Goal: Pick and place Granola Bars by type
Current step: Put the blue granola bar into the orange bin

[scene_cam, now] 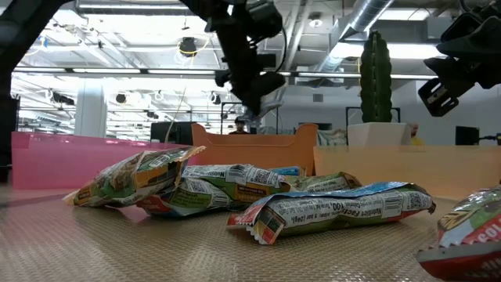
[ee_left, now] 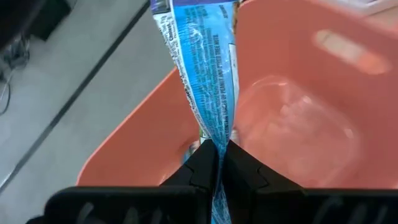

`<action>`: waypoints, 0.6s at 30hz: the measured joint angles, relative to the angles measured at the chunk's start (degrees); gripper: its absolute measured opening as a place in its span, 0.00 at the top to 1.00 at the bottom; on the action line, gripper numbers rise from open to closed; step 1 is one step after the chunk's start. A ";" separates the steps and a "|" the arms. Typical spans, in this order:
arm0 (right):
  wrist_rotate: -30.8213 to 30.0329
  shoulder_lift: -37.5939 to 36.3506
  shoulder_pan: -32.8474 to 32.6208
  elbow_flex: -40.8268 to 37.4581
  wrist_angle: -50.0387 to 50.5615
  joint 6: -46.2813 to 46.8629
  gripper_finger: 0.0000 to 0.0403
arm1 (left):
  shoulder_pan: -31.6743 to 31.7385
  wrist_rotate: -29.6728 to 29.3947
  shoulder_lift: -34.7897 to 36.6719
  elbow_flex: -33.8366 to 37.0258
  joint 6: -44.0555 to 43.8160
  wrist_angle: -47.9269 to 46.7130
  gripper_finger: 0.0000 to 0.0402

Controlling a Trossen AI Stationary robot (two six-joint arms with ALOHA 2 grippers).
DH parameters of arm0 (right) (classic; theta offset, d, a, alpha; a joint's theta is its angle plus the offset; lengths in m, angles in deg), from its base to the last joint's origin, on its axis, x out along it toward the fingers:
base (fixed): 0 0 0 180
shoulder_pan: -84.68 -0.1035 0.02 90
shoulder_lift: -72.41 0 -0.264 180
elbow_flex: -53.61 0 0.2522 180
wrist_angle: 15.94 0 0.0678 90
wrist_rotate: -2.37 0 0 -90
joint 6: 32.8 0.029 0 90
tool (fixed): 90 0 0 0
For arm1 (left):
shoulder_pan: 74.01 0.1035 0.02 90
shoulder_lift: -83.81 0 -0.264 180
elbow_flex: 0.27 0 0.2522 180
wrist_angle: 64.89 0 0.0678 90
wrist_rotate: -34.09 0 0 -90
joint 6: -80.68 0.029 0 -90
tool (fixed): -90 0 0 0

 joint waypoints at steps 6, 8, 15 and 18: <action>-0.02 0.00 0.02 0.00 0.01 -0.01 0.80 | 0.87 1.80 -0.06 2.28 -0.94 1.67 0.97; -0.01 -0.01 -0.01 0.00 0.01 -0.01 0.80 | 1.27 2.98 -0.06 4.15 -1.38 3.46 0.97; -0.01 -0.02 0.00 -0.02 0.01 -0.01 0.80 | 2.29 4.74 -0.06 11.57 -2.89 9.71 0.97; 0.00 -0.02 0.00 -0.01 0.01 0.01 0.80 | 2.33 6.31 -0.06 14.66 -3.05 12.92 0.97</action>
